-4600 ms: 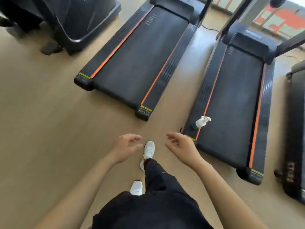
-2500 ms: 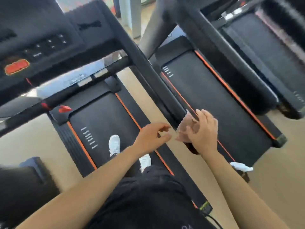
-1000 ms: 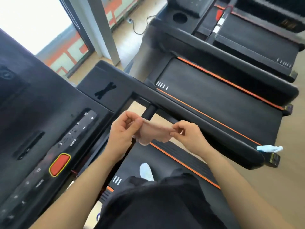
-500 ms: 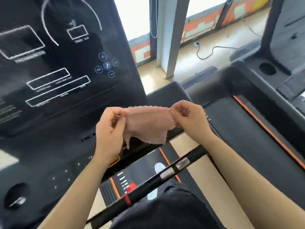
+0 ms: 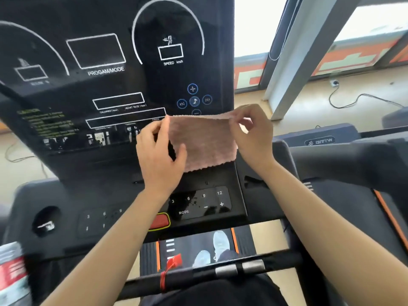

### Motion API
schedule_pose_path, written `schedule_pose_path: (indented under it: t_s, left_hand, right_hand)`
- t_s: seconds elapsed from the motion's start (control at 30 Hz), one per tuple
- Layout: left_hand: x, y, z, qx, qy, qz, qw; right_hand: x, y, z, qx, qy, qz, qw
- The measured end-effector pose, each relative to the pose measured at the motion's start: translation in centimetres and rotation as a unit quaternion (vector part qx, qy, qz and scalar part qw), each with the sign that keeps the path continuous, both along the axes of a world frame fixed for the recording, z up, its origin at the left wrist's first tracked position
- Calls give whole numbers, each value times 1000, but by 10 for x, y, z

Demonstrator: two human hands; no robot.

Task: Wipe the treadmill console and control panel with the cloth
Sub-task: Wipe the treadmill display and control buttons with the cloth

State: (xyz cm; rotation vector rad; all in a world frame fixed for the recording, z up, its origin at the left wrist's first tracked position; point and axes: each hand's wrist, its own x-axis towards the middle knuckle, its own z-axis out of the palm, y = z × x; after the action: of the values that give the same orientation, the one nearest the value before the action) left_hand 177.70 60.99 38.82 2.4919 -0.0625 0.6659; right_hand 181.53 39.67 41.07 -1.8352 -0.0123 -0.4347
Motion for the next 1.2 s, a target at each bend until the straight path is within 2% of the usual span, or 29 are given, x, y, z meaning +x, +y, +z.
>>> schedule_pose_path:
  t_s: [0.17, 0.33, 0.4, 0.5, 0.6, 0.7, 0.77, 1.0, 1.1, 1.2]
  left_hand:
    - [6, -5, -33, 150, 27, 48, 987]
    - [9, -5, -40, 170, 0, 76, 983]
    - [5, -7, -40, 154, -70, 38, 985]
    - [-2, -16, -44, 198, -157, -110, 961]
    - [13, -29, -46, 293, -122, -215, 924]
    - [39, -35, -47, 381, -46, -215, 898]
    - [49, -34, -49, 418, -39, -194, 886]
    - [66, -34, -40, 403, -48, -114, 907]
    - [79, -35, -21, 371, -58, -79, 924]
    - [98, -35, 7, 349, -87, -51, 932]
  right_hand:
    - [17, -5, -37, -119, -58, 32, 991]
    - [32, -12, -53, -162, -119, 35, 979]
    - [36, -14, -55, -155, -128, 25, 979]
    - [38, -15, -53, -152, -123, 29, 980]
    - [40, -18, -50, -154, -121, 41, 980]
    - [41, -21, -45, -140, -93, 55, 984]
    - [40, -24, -42, -121, -84, 66, 987]
    - [43, -32, -22, -8, -28, 88, 996]
    - [45, -28, -15, 25, 27, 109, 993]
    - [39, -25, -13, 70, 34, 124, 989]
